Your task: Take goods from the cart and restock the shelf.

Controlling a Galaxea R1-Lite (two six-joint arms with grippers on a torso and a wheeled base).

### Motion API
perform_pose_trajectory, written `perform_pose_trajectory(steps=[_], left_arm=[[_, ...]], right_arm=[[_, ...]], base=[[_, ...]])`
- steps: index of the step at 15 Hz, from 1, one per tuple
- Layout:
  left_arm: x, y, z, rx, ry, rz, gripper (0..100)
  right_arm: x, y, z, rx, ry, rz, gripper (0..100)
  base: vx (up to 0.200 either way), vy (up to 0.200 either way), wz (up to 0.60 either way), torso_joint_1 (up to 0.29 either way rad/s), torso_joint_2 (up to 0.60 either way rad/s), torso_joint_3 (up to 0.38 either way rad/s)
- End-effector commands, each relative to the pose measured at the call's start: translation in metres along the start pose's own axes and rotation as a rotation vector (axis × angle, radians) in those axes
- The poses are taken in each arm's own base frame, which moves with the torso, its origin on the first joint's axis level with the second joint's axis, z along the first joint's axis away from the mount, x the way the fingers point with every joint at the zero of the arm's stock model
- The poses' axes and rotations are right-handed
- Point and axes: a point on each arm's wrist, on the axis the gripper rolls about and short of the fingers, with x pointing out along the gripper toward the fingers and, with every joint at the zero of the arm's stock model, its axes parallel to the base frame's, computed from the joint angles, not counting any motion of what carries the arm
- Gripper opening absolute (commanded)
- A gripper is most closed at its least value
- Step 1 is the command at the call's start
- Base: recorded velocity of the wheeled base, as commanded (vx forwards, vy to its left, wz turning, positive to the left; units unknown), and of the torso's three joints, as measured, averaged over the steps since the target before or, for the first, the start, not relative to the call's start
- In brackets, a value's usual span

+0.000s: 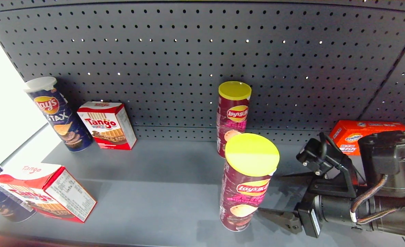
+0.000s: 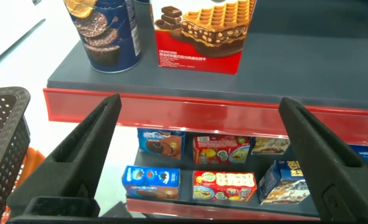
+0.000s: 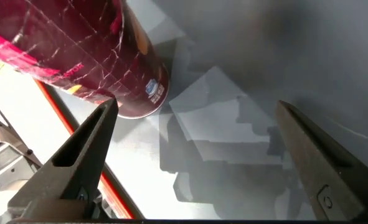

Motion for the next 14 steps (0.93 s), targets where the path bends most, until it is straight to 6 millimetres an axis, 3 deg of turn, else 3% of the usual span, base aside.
perform_pose_trajectory(steps=[1,8,14], left_arm=[[0.0001,0.0000,0.0001,0.000,0.000,0.001,100],[0.0001,0.0000,0.0000,0.001,0.002,0.001,100],[0.0001,0.0000,0.0000,0.000,0.002,0.001,100]], right_arm=[[0.0028,0.0012,-0.0010,-0.002,0.009,0.006,100],[-0.0023,0.0015,-0.0017,-0.001,0.000,0.003,100],[0.0065,0.0023,-0.0007,-0.005,0.015,0.013,100]], base=[[0.000,0.000,0.00,0.000,0.00,0.000],[0.000,0.000,0.00,0.000,0.00,0.000],[0.000,0.000,0.00,0.000,0.00,0.000]])
